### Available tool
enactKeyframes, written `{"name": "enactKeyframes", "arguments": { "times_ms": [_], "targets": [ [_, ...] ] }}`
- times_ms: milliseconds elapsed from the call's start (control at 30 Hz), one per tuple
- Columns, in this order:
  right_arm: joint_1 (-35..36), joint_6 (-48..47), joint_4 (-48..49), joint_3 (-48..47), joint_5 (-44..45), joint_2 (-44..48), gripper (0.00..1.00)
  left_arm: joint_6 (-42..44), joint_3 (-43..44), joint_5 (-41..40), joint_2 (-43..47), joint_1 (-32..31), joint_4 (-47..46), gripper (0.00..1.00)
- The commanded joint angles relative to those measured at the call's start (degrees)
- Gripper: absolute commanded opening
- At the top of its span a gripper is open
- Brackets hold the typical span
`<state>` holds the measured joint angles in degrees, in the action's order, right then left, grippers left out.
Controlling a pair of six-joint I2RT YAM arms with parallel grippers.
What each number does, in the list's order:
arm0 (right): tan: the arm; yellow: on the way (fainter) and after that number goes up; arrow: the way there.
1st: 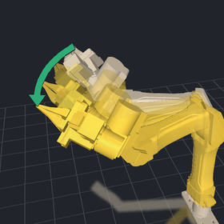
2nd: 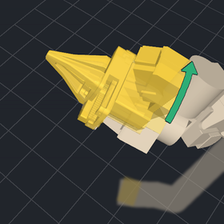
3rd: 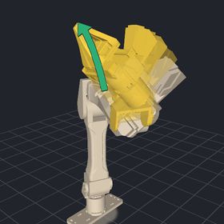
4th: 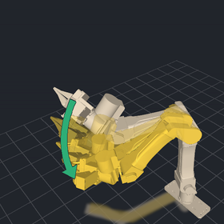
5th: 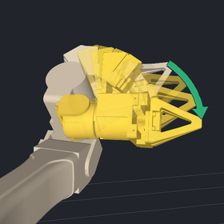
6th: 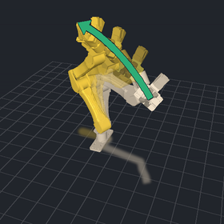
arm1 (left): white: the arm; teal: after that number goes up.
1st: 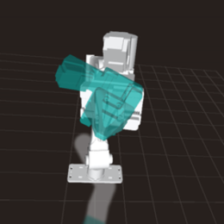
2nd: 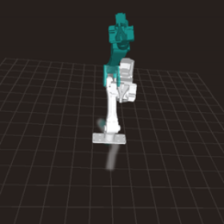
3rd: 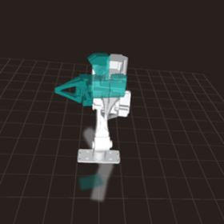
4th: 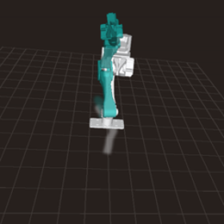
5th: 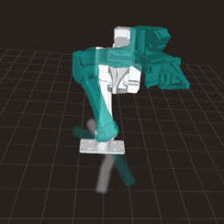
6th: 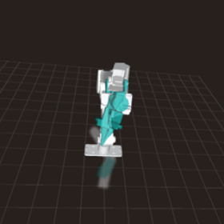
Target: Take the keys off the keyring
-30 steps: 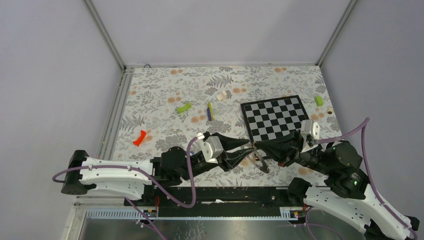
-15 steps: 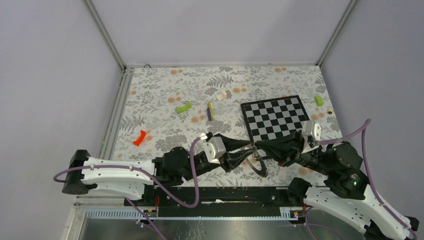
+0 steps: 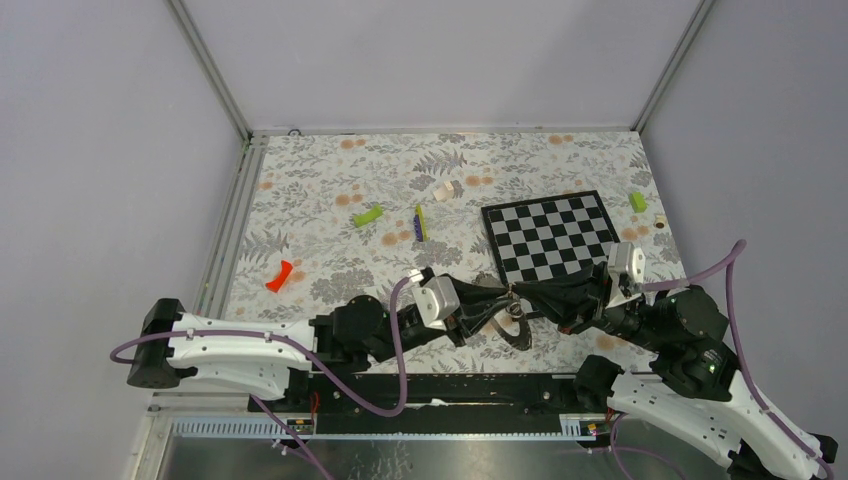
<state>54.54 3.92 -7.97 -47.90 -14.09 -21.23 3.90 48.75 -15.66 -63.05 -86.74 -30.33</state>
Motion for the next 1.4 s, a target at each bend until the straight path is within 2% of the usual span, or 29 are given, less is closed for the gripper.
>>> {"name": "enactKeyframes", "arguments": {
  "times_ms": [0, 200, 233, 333, 667, 833, 1000, 1367],
  "targets": [
    [0.0, -0.1, 4.5, -0.5, 0.7, 0.6, 0.0, -0.6, 2.6, 0.6, -0.8, -0.2, -1.2, 0.21],
    [-0.1, -0.1, 4.5, -0.3, 0.5, 0.8, 0.0, -0.6, 2.7, -0.1, -0.6, -0.2, -1.3, 0.14],
    [-0.1, -0.1, 4.5, -0.2, 0.4, 0.8, 0.0, -0.6, 2.7, -0.2, -0.5, -0.2, -1.3, 0.15],
    [-0.1, 0.0, 4.6, 0.1, 0.2, 0.7, 0.0, -0.4, 2.7, -0.6, -0.5, -0.2, -1.7, 0.24],
    [-0.1, 0.4, 4.4, 0.5, -0.6, 0.4, 0.0, 0.0, 3.5, -0.2, -1.3, -0.2, -2.2, 0.26],
    [-0.1, -0.4, 3.8, 0.7, 0.1, 0.4, 0.0, -0.2, 3.6, 1.4, -1.3, -0.2, -2.1, 0.33],
    [-0.1, -0.3, 3.7, 0.8, -0.1, 0.5, 0.0, -0.3, 3.7, 1.6, -1.6, -0.2, -2.1, 0.34],
    [-0.1, -0.4, 3.2, 0.4, -0.1, 1.1, 0.0, -0.1, 4.1, -1.1, -2.3, -0.2, -1.6, 0.1]
  ]
}}
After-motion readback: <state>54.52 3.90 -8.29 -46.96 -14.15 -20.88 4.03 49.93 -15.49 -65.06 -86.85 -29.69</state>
